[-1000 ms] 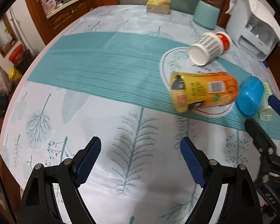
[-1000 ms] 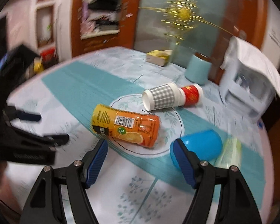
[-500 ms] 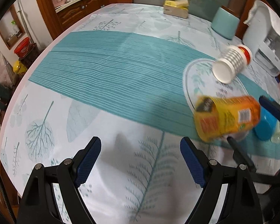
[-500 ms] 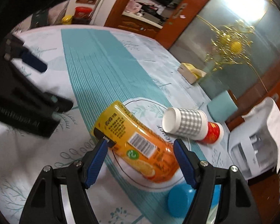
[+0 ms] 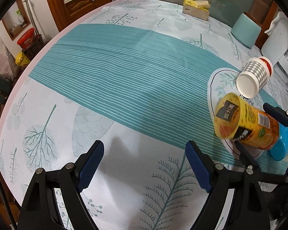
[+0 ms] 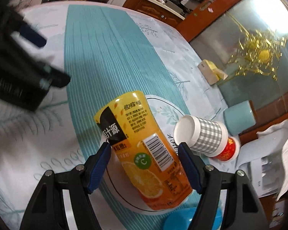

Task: Flip cup upright
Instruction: 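Close the right gripper on the orange juice cup and lift it, then lower the orange cup onto the table with the right gripper and release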

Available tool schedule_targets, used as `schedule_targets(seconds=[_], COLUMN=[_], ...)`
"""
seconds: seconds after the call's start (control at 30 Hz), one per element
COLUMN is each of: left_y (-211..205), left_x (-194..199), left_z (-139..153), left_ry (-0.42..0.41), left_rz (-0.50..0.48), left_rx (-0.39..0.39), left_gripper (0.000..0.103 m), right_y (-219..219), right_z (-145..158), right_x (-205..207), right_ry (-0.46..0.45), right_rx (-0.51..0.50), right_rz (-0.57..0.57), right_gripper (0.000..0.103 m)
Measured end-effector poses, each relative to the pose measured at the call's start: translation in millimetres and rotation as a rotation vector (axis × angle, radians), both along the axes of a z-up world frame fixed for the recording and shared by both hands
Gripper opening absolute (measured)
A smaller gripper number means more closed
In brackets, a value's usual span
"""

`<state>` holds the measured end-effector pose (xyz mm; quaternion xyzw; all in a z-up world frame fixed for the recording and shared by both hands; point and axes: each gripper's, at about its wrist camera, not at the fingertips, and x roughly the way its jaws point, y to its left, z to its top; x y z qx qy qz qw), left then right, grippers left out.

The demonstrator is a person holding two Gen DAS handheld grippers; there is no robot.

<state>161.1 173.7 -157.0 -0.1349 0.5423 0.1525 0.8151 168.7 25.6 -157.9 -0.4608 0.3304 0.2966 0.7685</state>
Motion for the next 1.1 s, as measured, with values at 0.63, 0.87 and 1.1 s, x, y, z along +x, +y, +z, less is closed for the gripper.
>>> schedule_targets(seconds=[0.63,0.87,1.1], left_y=[-34,-64,-89], left_x=[-32,-59,-76], left_z=[16,22,26], left_ry=[-0.005,0.009,0.015], left_rz=[-0.112,-0.202,-0.258], left_rx=[0.021,0.01,0.028], left_gripper=[0.085,0.085,0.085], right_y=[-90,-131,-155], right_z=[46,50,39], right_x=[17,-19,-27], right_ry=[0.649,0.837,0.885], right_rx=[0.501,0.644,0.734], right_rz=[-0.632,-0.755,-0.849], right_gripper=[0.052,0.052,0.052])
